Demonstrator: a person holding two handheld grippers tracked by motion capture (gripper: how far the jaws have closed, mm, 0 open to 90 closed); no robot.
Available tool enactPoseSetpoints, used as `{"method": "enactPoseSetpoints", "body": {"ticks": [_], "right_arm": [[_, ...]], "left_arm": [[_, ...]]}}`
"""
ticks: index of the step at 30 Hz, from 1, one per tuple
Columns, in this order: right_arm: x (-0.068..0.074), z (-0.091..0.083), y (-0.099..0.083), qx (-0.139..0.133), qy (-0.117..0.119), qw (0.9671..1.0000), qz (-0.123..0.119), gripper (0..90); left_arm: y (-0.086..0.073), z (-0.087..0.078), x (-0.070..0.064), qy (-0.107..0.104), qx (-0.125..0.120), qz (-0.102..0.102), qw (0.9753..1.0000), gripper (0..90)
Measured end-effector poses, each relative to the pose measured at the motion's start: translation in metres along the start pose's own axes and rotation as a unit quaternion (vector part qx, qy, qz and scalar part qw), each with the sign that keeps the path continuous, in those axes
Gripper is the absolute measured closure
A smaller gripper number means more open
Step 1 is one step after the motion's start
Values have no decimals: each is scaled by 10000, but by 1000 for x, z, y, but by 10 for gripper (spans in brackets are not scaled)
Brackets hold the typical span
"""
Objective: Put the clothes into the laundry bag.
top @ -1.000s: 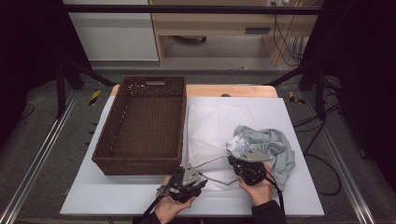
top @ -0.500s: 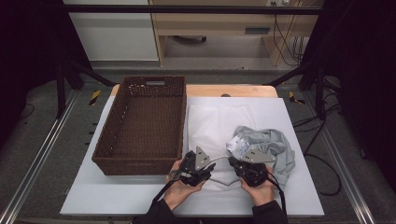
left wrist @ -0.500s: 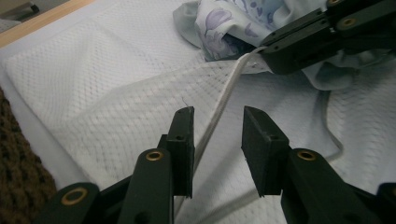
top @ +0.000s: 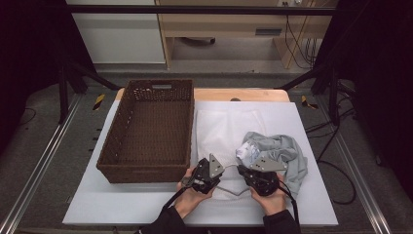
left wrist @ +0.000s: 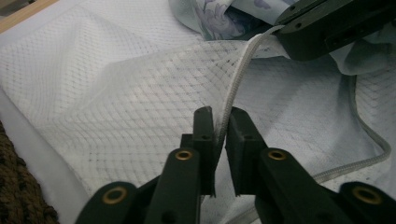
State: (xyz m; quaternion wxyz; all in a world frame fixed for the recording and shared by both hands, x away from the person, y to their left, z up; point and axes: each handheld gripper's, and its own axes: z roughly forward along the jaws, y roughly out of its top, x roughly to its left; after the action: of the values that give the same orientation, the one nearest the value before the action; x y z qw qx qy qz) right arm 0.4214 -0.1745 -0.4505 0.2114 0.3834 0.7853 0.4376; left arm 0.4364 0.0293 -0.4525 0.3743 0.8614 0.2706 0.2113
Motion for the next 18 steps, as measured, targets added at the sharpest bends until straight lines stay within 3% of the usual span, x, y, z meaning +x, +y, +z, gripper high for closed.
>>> {"method": "enactPoseSetpoints", "body": {"ticks": [4, 8, 12, 15, 18], "right_arm": [[0, 1, -1, 68, 45, 10000, -22, 862], [-1, -2, 0, 94, 95, 9999, -79, 791], [-9, -20, 6, -236, 156, 9996, 77, 726], [-18, -31, 9, -420, -132, 9989, 146, 644], [-25, -24, 5, -211, -547, 9979, 261, 511]], "left_arm": [[-1, -3, 2, -44, 1, 47, 10000, 883], [-3, -6, 3, -197, -9, -56, 9998, 887], [-3, -7, 2, -162, -5, -59, 9999, 888], [-4, -7, 3, -173, 10, -75, 9998, 888], [-4, -8, 2, -179, 16, -84, 9998, 888]]}}
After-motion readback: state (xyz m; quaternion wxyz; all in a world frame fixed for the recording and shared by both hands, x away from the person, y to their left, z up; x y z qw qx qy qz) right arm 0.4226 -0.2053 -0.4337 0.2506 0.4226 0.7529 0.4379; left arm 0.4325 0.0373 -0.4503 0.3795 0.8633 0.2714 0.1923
